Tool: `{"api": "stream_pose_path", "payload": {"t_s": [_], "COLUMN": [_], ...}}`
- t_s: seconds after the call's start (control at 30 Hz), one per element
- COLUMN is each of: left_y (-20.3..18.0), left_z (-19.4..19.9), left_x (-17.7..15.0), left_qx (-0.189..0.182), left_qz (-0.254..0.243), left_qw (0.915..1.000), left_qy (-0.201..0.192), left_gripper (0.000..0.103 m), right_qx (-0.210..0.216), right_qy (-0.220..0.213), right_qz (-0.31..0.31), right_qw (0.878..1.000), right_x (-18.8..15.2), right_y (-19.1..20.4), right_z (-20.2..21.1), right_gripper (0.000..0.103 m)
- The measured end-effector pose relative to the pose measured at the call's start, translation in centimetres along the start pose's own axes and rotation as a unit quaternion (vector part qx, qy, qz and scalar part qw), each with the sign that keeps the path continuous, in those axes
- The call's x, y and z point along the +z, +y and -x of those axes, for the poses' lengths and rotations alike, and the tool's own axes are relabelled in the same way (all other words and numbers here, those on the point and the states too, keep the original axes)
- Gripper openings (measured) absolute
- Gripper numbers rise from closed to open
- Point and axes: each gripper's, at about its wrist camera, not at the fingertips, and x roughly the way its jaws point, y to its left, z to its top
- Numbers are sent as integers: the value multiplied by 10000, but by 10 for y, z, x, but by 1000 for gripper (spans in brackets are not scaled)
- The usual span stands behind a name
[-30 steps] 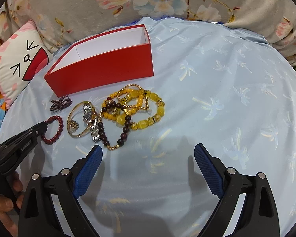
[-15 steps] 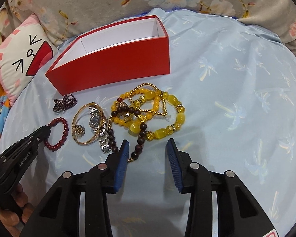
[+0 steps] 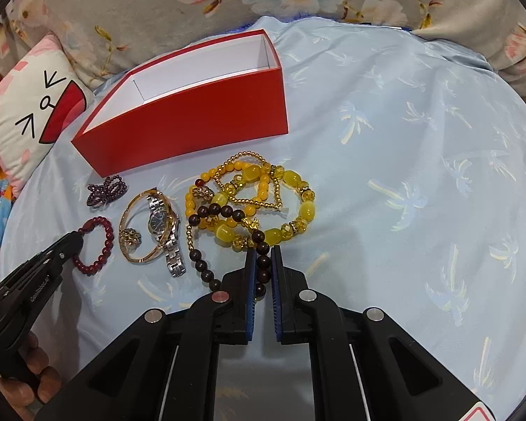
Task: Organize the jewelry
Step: 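Grasp the red bead bracelet with the left tool while the right tool grasps the black-and-gold bead bracelet, then carry both bracelets into the red box and open both tools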
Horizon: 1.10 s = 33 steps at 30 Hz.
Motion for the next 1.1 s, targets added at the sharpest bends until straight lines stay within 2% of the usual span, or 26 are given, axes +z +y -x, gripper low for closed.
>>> {"api": "stream_pose_path", "payload": {"t_s": [0.3, 0.7, 0.9, 1.1], "left_y": [0, -6, -20, -35], "left_z": [18, 69, 94, 95], "left_x": [-5, 15, 53, 115], "left_qx": [-102, -586, -790, -975], "left_qz": [23, 64, -212, -418], "left_qw": [9999, 9979, 9947, 9889], "left_qy": [-20, -266, -624, -1036], "left_gripper": [7, 7, 7, 7], "right_qx": [163, 408, 656, 921], "right_qy": [-197, -640, -851, -1003], "right_qz": [-77, 35, 224, 276], "right_qw": [9996, 9971, 9940, 9903], "right_x": [1, 20, 53, 112], "right_y": [-5, 0, 10, 19], "right_z": [28, 74, 86, 76], "right_gripper": [8, 8, 8, 8]}}
